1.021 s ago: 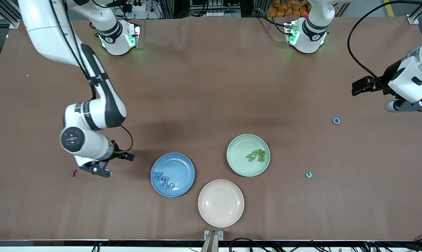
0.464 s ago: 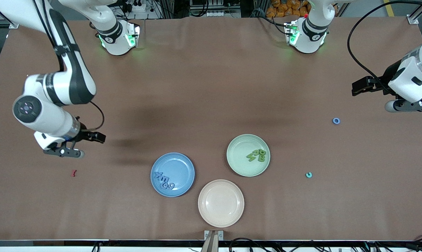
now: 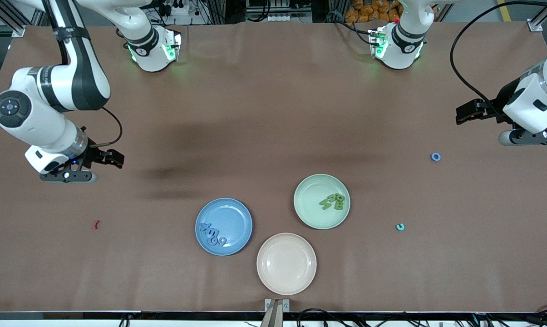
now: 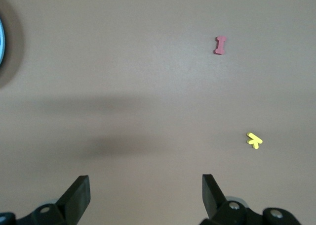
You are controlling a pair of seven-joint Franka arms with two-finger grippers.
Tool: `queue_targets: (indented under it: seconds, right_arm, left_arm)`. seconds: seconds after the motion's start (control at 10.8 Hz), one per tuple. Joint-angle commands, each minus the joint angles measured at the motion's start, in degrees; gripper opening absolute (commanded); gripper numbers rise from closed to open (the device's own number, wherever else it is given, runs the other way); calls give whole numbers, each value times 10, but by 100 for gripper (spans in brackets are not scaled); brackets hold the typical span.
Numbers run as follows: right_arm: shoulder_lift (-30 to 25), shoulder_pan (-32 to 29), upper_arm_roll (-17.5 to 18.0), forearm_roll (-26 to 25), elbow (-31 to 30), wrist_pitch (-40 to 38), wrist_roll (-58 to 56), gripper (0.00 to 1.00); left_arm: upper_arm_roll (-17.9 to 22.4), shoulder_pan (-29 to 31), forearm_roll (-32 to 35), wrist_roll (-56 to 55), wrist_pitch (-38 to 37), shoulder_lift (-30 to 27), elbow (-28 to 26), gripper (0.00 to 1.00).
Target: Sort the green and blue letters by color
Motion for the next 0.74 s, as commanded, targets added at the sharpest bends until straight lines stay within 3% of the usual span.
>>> queue_targets:
  seconds: [0.0,0.19,0.65]
  right_arm:
    - [-42,-29,9,-9,-23,0,-43,100]
    - [-57,-30,9,-4,8,-33,-41,100]
    - [-58,-44,1,63,191,-253,-82,100]
  left_arm:
    - [1,4,-11,15,2,-3,1,100]
    - [1,4,-11,15,2,-3,1,100]
    - [1,4,-11,15,2,-3,1,100]
